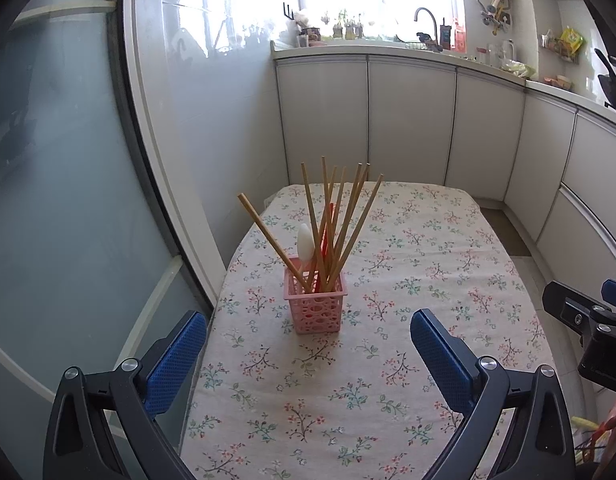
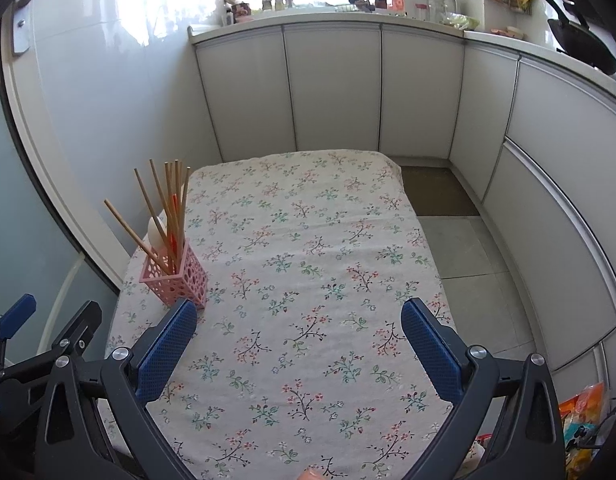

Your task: Organize utensils

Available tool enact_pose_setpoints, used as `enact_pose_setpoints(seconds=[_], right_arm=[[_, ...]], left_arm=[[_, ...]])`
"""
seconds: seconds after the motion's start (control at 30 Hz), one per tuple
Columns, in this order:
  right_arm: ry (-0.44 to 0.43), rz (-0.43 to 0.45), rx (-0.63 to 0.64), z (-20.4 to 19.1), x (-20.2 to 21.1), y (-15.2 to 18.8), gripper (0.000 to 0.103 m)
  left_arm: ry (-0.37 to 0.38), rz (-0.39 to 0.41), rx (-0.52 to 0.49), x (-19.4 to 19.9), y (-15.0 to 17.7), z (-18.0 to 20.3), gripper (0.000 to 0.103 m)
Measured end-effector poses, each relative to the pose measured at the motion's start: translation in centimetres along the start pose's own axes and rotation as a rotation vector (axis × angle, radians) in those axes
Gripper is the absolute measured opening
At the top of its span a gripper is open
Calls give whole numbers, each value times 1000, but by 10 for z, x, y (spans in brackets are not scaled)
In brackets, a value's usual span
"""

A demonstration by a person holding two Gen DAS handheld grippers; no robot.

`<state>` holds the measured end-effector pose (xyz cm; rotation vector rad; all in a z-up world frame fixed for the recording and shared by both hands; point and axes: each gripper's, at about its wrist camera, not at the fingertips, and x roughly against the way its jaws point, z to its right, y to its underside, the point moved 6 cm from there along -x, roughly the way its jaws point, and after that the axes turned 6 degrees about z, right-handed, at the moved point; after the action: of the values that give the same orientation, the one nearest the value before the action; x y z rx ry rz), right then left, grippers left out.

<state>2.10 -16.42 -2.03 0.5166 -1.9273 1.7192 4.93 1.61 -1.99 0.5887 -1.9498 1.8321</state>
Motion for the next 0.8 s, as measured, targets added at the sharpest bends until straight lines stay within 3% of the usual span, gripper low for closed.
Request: enact_pose_setpoints(seconds=[0.8], right_arm=[[-3,-9,5,-5,-2,2,103]], left_arm=[[2,-1,-1,3,-1,3,103]])
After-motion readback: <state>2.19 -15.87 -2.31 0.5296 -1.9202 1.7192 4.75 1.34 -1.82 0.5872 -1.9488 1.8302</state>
